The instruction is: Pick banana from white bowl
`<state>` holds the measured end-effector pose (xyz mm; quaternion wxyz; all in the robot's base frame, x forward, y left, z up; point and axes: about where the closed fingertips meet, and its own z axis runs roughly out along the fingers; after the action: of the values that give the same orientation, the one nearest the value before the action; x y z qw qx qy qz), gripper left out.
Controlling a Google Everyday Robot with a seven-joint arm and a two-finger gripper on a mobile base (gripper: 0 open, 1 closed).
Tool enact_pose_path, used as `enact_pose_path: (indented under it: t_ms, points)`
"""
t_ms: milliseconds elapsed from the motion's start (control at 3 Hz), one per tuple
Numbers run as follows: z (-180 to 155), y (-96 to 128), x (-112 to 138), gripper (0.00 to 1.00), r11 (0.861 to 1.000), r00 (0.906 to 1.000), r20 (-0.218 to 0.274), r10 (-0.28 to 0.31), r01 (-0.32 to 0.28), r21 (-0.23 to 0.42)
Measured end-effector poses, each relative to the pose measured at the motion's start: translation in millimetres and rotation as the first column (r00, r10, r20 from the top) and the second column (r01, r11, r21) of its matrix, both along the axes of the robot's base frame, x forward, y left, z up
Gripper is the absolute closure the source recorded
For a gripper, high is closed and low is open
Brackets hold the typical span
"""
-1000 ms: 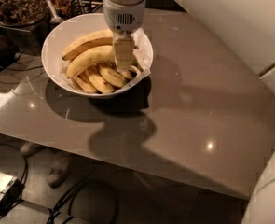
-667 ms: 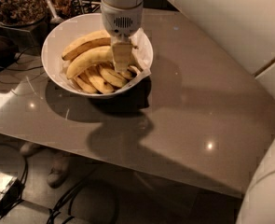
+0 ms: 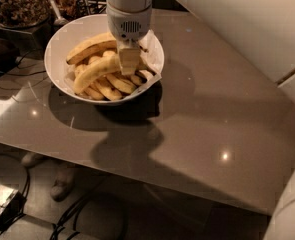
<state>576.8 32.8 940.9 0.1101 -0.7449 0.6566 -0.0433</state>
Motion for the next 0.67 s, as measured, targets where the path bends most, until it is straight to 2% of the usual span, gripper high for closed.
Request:
enact_pose_path:
  t_ms: [333, 667]
  points:
    - [0.0, 0.0, 0.0, 1.0, 1.0, 1.0, 0.0, 0.0, 0.0, 0.0]
    - [19.2, -8.9, -10.4, 1.0, 0.997, 1.0, 0.008, -0.005, 0.004, 0.082]
